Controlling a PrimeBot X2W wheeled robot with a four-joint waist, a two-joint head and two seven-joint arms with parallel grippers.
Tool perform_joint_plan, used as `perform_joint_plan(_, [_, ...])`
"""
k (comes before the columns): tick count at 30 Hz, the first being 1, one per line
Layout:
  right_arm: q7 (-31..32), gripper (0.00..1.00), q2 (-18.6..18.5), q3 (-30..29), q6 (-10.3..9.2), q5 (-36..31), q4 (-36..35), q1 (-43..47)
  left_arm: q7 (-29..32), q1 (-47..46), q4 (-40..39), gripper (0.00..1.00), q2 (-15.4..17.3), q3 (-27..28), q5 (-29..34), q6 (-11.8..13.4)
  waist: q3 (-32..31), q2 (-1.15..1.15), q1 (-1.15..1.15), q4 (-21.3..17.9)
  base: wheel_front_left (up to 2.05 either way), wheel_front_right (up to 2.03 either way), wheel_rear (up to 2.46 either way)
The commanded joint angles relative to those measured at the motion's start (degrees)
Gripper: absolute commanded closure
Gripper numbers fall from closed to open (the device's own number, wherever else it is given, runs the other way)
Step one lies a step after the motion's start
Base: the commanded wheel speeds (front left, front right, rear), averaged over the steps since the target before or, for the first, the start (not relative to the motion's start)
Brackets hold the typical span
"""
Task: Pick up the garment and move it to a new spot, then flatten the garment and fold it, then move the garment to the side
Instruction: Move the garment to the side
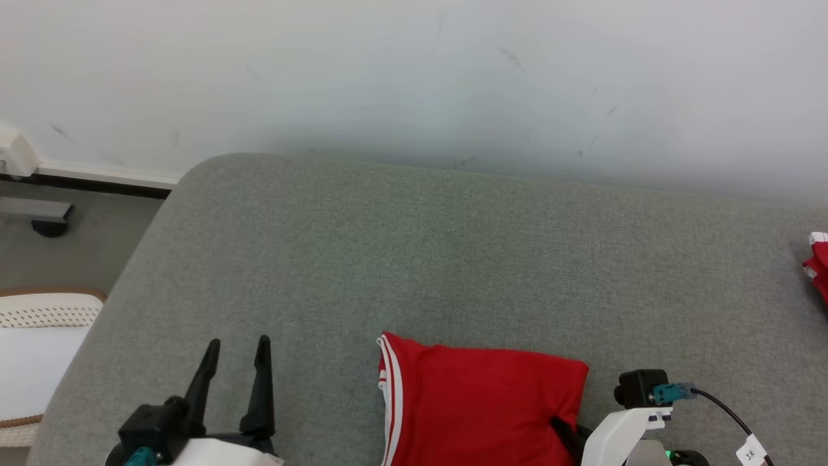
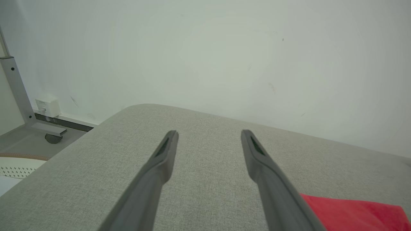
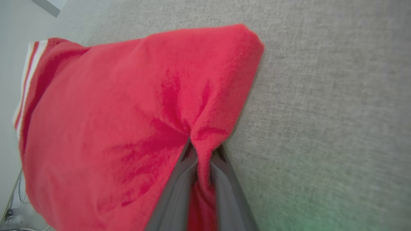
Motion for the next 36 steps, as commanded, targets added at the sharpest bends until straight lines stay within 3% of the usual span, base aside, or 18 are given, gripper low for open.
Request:
perform_joint_plan(1, [1.2,1.0,1.3,1.5,0.02,0.2,1.3,2.9,0.0,-0.1,0.1,0.0,0.2,0.0,-0.1,0.2,-0.1,0.0,0.0,0.0,0.0,0.0,0.0])
perform_joint_plan(9, [-3.5,1.0,0.1,-0.5,0.02,-1.3,-1.4,0.6,0.0,0.4,0.0,0.0,0.2,0.1,0.4,-0.1,-1.2,0.0,0.0,-1.3,0.0,0.0,0.0])
perform_joint_plan(16, [-6.3,1.0,-1.8,-3.1,0.01,-2.8,-3.2,-1.9,0.0,-0.1,-0.3,0.0,0.2,-1.1,0.4,-0.3,-2.2,0.0,0.0,-5.0,0.0,0.0,0.0])
perform_joint_plan(26, [-7.8,1.0,-4.9,-7.9,0.01,-4.4,-6.5,-3.6,0.0,-2.9,-0.4,0.0,0.2,-4.4,1.2,-1.0,-1.7,0.0,0.0,-13.8,0.0,0.0,0.0])
perform_joint_plan(36, [-7.5,1.0,-5.5,-11.8,0.01,-5.3,-9.6,-1.7,0.0,-4.1,0.0,0.0,0.2,-6.5,1.1,-1.1,-0.5,0.0,0.0,-24.3,0.0,0.0,0.0])
